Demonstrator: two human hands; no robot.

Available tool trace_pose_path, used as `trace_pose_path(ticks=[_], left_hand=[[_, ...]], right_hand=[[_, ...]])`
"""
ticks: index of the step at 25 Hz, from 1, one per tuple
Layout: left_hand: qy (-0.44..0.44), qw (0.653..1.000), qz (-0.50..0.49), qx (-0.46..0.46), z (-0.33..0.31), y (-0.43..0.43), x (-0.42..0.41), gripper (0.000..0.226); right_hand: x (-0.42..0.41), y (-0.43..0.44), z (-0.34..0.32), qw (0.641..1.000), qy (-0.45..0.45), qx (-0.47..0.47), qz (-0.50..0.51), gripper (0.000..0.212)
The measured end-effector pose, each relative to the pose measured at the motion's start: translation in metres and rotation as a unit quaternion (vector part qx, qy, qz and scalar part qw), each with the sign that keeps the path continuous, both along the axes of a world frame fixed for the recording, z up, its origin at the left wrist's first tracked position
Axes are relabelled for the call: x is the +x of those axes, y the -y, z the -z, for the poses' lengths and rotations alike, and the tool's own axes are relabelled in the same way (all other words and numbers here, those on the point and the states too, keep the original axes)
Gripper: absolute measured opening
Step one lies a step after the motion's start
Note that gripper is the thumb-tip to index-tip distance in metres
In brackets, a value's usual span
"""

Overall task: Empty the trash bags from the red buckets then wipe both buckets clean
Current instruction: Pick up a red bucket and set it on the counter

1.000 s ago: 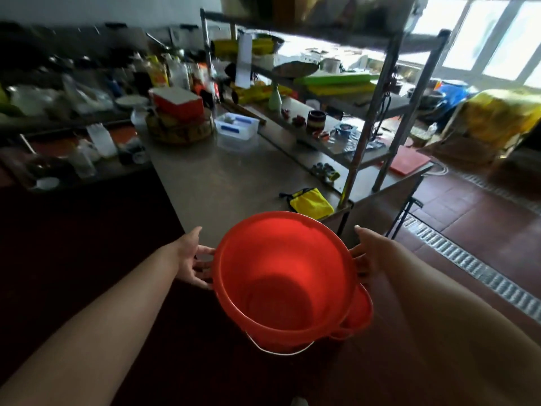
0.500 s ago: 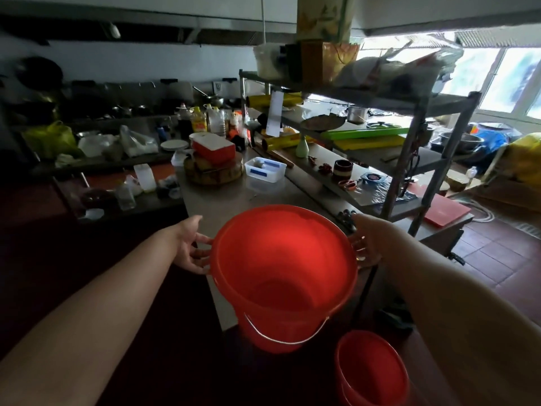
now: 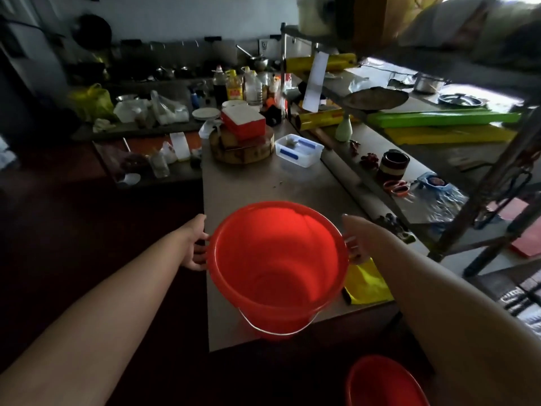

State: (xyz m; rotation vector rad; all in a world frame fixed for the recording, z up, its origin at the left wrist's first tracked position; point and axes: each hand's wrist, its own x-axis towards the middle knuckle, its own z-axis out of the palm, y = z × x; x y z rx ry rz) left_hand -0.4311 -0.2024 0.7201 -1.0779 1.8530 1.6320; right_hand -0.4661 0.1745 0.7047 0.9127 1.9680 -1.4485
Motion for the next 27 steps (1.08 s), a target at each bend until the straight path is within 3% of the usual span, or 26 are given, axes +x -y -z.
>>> trace_pose_path(ticks=[9,12,15,17,22,27], left_hand=[[-0.003,0.997,-0.032,-0.07,0.033,0.008,-0.051,0.064],[0.018,0.996,0.012,-0.087,0.028,0.015,-0.06,0.062],[0.027,0.983,0.099,-0.151,0.005,0.015,-0.07,0.064],[0.003,0.975,0.142,-0.172,-0.013,0.006,-0.082,0.065],[-0.066,0.963,0.229,-0.126,-0.044,-0.051,-0.13,0.06],[-0.111,0.94,0.316,-0.067,-0.046,-0.146,-0.148,0.051]], right_hand=[[-0.058,0.014,0.034,0.997,0.033,-0.07,0.004,0.064],[-0.062,0.012,0.024,0.996,0.031,-0.084,-0.013,0.066],[-0.064,0.008,-0.001,0.996,-0.004,-0.091,-0.015,0.053],[-0.069,0.003,-0.024,0.998,-0.04,-0.048,-0.014,0.057],[-0.061,-0.028,-0.075,0.998,-0.058,-0.021,-0.011,0.056],[-0.035,-0.087,-0.084,0.996,-0.08,-0.02,0.02,0.047]])
